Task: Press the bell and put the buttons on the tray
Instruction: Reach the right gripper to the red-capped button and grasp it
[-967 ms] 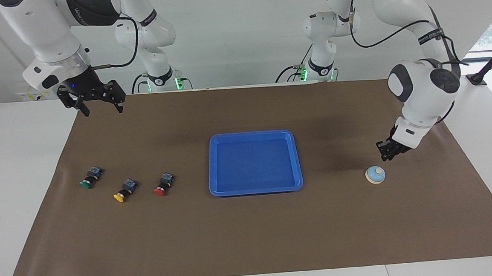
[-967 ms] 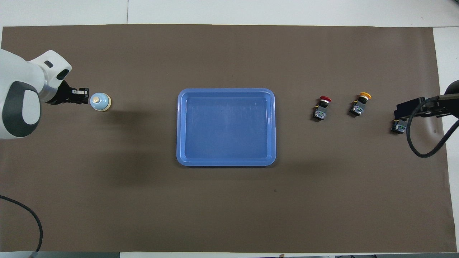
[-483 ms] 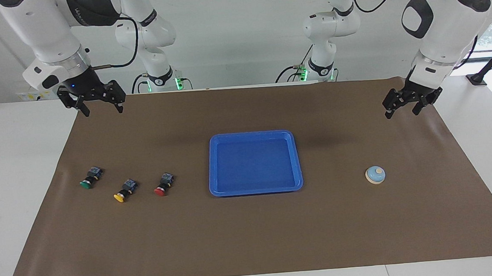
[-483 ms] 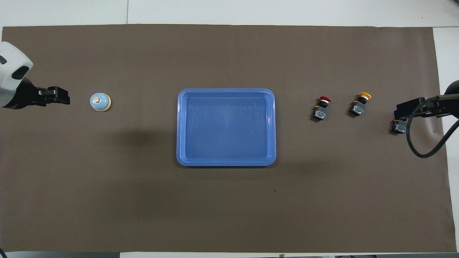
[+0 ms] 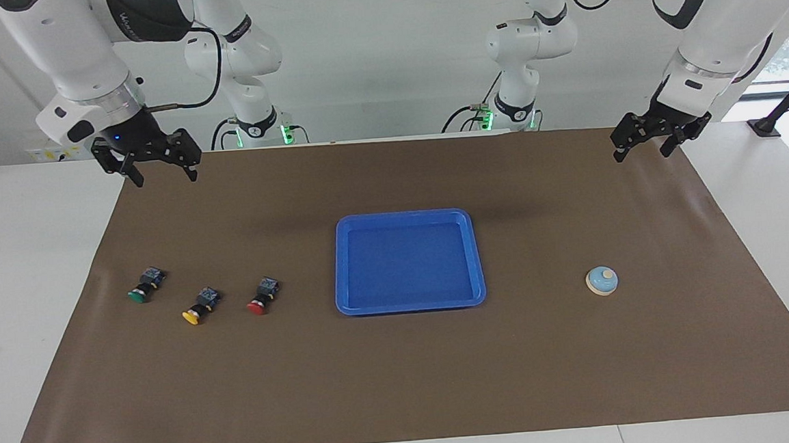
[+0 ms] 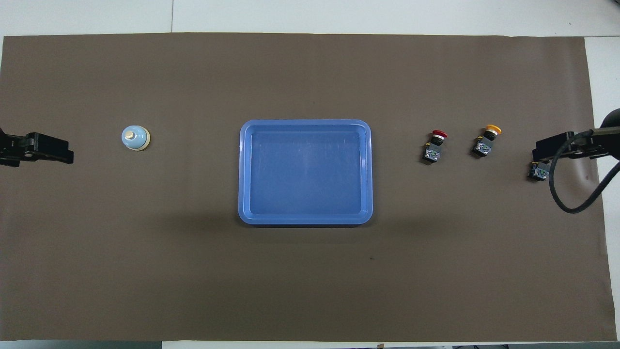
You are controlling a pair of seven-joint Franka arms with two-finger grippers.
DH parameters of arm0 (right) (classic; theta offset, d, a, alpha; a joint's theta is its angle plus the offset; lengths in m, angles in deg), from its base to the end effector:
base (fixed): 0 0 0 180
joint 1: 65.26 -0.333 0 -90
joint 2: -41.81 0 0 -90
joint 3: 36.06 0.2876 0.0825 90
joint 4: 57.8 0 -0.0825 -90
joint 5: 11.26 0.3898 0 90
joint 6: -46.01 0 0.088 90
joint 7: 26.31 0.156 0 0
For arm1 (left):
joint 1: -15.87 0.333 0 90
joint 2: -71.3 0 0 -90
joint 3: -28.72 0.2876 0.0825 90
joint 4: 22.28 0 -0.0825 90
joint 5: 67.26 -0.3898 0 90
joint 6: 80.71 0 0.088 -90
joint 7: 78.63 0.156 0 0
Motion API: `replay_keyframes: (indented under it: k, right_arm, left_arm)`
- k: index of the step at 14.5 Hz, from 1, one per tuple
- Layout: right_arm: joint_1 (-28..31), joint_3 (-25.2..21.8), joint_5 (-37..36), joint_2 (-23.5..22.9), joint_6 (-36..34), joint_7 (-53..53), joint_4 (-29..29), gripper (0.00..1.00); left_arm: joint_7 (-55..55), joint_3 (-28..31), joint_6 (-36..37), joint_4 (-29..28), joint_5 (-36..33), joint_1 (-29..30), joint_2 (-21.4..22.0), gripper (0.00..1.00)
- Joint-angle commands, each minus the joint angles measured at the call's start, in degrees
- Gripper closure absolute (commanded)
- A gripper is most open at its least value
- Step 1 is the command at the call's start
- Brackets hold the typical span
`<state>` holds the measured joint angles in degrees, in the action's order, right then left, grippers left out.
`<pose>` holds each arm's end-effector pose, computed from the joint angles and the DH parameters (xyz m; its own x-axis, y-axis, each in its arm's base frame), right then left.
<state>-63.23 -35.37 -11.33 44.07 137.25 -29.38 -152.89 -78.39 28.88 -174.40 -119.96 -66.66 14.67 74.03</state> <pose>0.5480 -0.0129 0.5284 0.9992 0.0302 -0.0278 0.0302 -0.9995 0.0002 0.5486 -0.0115 0.5149 0.9995 -0.0217 -0.0219 -0.0214 -0.9997 0.0107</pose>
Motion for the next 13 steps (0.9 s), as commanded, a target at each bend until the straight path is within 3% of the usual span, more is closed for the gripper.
replay_keyframes:
  k: [1, 13]
  right_arm:
    - [1.05, 0.54, -0.64, 0.64, -0.36, -0.72, -0.45, 0.0]
    - [0.17, 0.72, -0.2, 1.08, -0.45, -0.37, -1.24, 0.0]
  left_arm:
    - [-0.07, 0.2, 1.49, 0.13, -0.77, -0.47, 0.0, 0.0]
    - [-0.33, 0.37, 2.46, 0.66, -0.68, -0.12, -0.09, 0.0]
